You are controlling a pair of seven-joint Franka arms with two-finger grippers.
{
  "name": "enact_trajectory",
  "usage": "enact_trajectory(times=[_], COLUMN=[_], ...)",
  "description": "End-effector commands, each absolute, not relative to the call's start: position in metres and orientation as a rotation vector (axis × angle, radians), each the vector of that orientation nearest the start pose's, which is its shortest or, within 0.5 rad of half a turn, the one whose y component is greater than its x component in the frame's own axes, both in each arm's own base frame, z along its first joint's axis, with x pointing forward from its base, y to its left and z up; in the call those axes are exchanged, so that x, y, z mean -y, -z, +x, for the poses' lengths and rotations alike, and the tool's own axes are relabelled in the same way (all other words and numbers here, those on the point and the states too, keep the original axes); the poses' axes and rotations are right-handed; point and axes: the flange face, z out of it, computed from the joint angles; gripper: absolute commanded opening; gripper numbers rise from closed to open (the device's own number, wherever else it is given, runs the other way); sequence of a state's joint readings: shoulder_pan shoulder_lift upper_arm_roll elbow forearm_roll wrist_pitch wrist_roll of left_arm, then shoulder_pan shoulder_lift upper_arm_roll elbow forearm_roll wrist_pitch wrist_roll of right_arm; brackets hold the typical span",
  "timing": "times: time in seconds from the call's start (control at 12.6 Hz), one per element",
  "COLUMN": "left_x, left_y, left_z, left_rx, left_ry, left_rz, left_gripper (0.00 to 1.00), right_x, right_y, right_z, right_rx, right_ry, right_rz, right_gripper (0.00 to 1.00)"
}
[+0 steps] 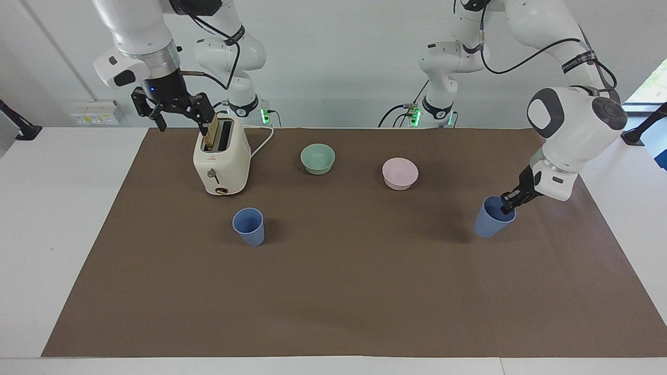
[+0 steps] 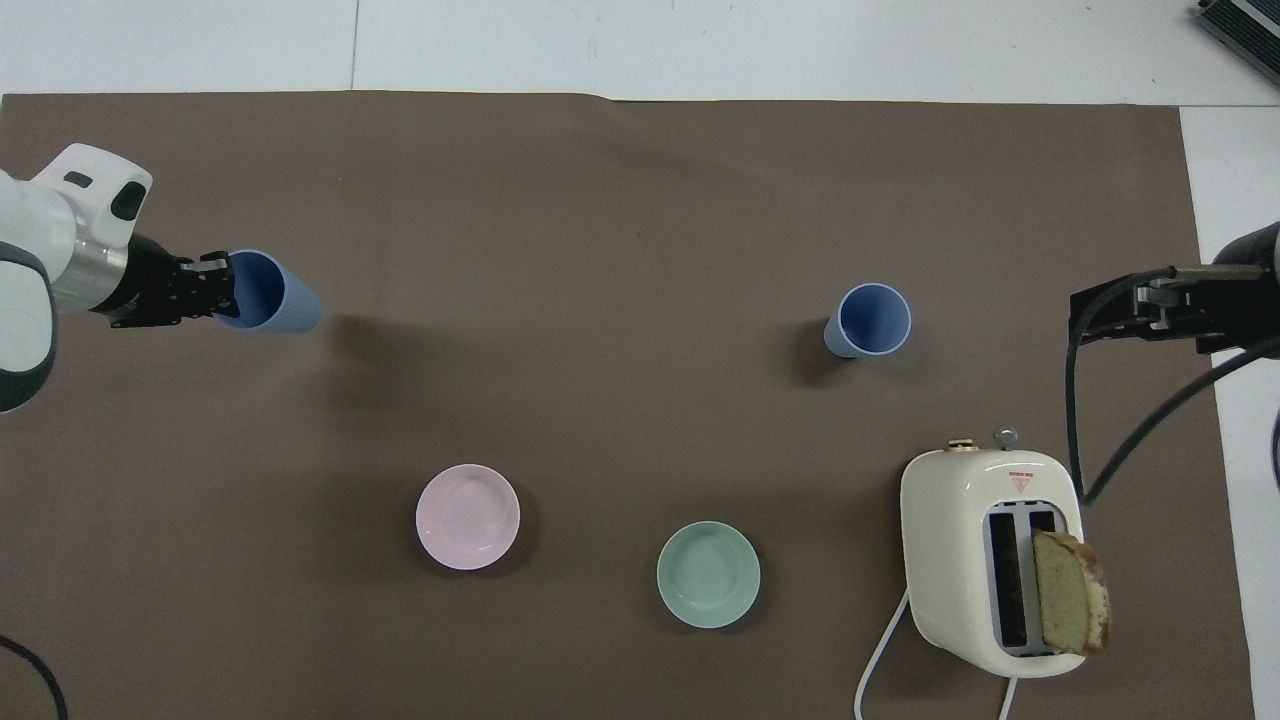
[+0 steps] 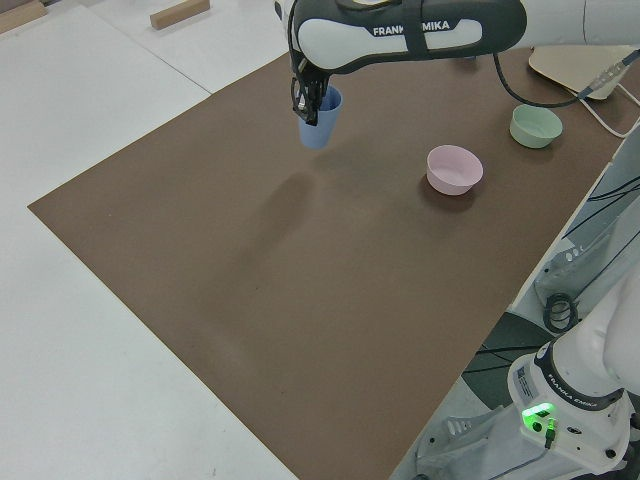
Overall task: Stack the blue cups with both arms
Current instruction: 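Carry the blue cup with the left gripper toward the table center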
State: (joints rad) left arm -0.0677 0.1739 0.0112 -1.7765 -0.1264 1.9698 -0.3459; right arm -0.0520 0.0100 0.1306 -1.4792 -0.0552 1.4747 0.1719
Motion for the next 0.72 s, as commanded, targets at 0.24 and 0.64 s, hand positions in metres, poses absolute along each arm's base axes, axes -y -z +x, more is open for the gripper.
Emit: enact_trajectory(times=[0.24, 0.64], left_x=[0.206, 0.321], left_y=[-0.470, -0.429], left_z=[0.586, 0.564], left_rx=[0.750, 0.839], left_ry=[0.002, 0.052], left_rz=[-3.188, -3.190], left_gripper=[0.00, 0.00], right_x=[-0.035, -0.033], right_y=[-0.654, -0.654], right_z=[0.544, 0.544], right_rx=[-0.140, -0.140], right_ry=[0.011, 0.011], right_rz=[-3.173, -3.173], right_gripper=[1.00, 1.00])
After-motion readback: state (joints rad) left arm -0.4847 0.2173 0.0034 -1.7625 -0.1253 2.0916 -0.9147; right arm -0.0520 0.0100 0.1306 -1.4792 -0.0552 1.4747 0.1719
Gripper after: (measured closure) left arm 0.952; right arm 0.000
